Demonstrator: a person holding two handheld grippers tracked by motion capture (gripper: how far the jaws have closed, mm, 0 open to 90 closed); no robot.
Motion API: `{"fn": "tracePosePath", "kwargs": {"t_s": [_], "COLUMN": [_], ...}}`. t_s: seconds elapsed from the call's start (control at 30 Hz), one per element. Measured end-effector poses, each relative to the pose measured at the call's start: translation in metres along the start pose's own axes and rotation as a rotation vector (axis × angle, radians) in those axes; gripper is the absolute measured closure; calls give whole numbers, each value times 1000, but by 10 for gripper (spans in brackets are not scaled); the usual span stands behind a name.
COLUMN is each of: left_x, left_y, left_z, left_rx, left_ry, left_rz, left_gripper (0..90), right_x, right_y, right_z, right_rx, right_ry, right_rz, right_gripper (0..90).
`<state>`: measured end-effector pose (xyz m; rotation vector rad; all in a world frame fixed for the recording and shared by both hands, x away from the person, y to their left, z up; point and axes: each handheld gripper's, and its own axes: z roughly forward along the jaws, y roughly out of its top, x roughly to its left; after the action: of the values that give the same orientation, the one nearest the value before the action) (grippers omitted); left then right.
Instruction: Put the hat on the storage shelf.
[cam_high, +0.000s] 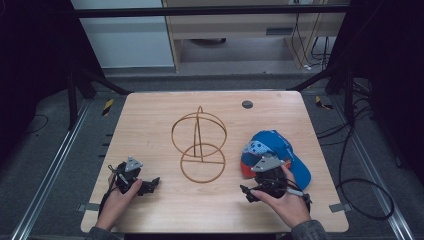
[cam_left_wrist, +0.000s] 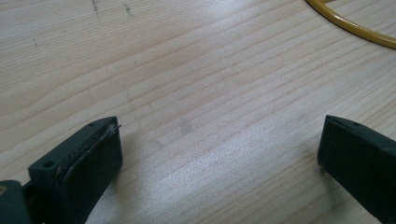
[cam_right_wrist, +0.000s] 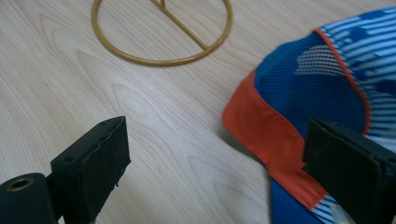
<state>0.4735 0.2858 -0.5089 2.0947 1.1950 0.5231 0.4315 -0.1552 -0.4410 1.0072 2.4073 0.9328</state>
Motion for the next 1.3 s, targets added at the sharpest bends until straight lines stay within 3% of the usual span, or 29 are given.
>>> {"fn": "tracePosePath", "kwargs": {"t_s": [0.2,0.3,0.6,0.93,1.3], "left_x": [0,0,0,0,0], "left_y": [0,0,0,0,0], "left_z": [0,0,0,0,0], "left_rx": [0,0,0,0,0], "left_ry": [0,0,0,-2,-2], "left_rz": [0,0,1,1,1], "left_gripper": [0,0,0,0,0], "right_x": [-18,-32,-64,-96,-120], "right_y": [-12,-18,-16,2,22], "right_z": [-16,-27,-46,-49,-28], "right_rx": [21,53,106,143,161], "right_ry": [-6,-38,-82,-107,-65], "right_rz": [12,19,37,39,44], "right_gripper": [83,95,101,104,112]}}
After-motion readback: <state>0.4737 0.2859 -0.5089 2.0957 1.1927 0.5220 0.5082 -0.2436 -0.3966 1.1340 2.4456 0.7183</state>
